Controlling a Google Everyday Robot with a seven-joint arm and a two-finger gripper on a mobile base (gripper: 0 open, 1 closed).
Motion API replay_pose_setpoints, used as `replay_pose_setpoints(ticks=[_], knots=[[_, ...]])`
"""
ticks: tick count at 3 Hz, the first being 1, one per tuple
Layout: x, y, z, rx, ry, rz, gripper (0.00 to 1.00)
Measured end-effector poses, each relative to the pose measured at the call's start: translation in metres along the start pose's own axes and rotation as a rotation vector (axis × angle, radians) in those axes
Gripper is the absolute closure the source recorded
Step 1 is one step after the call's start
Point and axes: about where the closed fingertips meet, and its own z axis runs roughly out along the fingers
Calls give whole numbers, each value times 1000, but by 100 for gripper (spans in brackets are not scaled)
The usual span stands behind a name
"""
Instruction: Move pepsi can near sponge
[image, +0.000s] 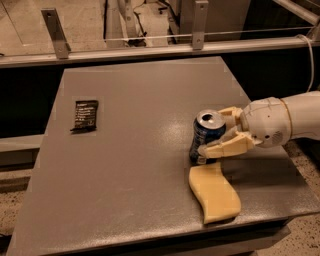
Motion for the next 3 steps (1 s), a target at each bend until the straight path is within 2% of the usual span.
replay_pose_setpoints(ticks=[1, 2, 3], knots=[[2, 0, 1, 6, -6, -8, 13], [4, 0, -1, 13, -7, -14, 0], [5, -1, -2, 19, -6, -15, 0]])
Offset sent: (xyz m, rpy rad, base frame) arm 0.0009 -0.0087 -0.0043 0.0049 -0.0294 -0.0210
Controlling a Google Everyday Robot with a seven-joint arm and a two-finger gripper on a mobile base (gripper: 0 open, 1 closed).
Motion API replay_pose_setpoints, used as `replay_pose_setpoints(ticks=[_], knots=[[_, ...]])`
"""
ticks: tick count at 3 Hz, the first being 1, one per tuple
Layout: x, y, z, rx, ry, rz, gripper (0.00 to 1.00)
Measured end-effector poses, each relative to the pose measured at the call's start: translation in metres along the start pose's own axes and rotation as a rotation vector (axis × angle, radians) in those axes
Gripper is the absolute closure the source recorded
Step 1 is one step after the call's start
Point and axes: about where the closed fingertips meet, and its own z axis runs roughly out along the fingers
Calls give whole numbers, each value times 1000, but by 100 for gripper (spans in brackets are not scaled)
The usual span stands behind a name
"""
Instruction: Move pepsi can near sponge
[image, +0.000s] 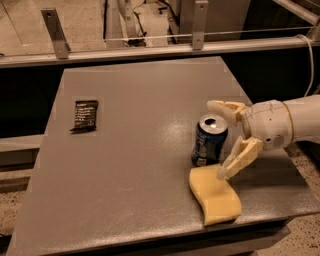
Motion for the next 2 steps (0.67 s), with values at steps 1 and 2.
replay_pose_setpoints(ticks=[1, 2], knots=[[5, -11, -24, 60, 9, -6, 0], [9, -37, -64, 157, 28, -31, 0]])
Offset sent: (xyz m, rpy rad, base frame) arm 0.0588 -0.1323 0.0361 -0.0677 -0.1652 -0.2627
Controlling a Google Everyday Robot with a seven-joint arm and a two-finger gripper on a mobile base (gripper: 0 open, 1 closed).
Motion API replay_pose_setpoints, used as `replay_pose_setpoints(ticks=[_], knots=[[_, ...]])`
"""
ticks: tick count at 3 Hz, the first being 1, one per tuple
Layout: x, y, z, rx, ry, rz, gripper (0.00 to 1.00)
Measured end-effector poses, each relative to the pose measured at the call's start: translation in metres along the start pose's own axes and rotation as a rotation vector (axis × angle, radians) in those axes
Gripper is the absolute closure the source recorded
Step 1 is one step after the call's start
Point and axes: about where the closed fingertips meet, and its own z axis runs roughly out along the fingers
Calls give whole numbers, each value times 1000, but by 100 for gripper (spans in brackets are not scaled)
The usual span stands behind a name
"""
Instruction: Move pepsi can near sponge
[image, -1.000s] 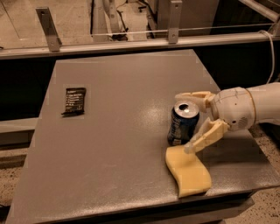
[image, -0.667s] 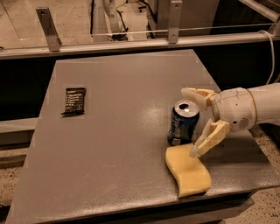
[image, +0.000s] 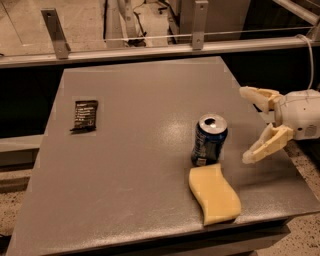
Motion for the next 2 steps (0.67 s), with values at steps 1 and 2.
replay_pose_setpoints(ticks=[1, 2], knots=[[0, -33, -34, 110, 14, -9, 0], [0, -33, -34, 110, 14, -9, 0]])
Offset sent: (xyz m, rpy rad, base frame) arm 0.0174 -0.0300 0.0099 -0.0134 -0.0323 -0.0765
